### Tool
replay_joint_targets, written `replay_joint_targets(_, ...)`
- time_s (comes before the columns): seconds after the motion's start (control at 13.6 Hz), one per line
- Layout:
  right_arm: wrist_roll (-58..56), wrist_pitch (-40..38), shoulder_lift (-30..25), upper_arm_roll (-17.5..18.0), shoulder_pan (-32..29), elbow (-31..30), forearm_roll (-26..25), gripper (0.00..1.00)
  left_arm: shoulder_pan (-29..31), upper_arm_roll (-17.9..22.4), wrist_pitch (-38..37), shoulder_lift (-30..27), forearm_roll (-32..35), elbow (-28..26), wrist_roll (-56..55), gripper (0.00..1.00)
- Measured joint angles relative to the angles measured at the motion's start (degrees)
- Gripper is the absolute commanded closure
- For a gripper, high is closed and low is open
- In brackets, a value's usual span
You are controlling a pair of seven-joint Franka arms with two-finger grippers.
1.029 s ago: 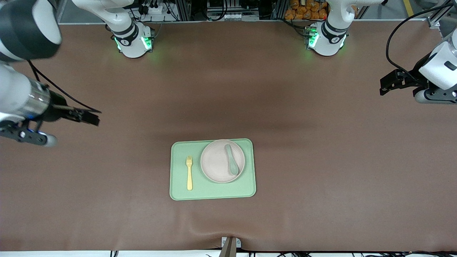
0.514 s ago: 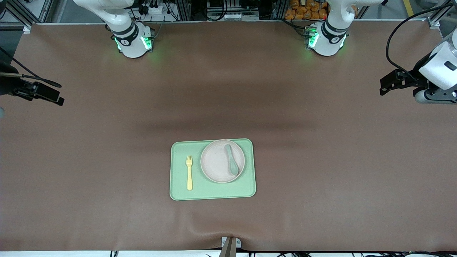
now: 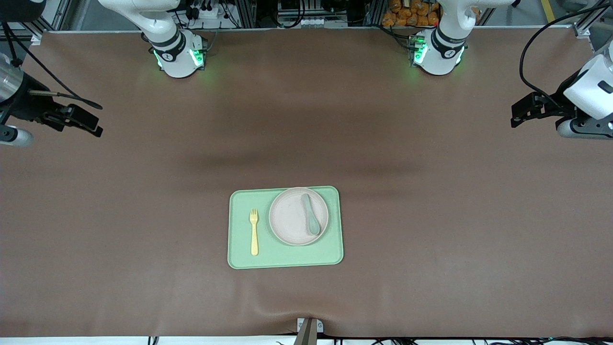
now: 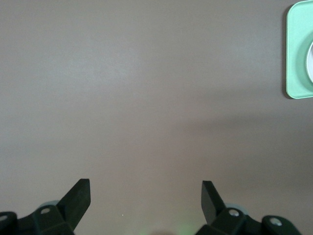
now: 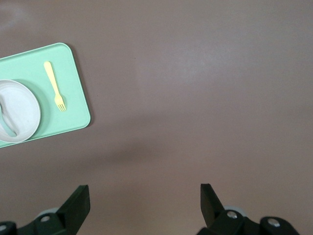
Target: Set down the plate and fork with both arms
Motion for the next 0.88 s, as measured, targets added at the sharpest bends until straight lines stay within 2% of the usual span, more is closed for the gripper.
replay_joint_targets(0.15,0.0,1.2,-0.9,-0.1,0.0,-0.7,-0.1,0.00,0.0,0.1,0.0,0.0,0.0,0.2,0.2,0.00)
replay_joint_targets(0.51,-0.1,-0.6,-0.5,-0.3,-0.2,3.3,-0.4,0.00,0.0,0.2,0.0,-0.1,-0.2,1.1,0.7,0.00)
replay_joint_targets(0.88,-3.2,-0.7,0.1,-0.4,-0.2,3.6,-0.6,0.00,0.0,0.2,0.0,-0.1,-0.3,1.4,2.6,0.00)
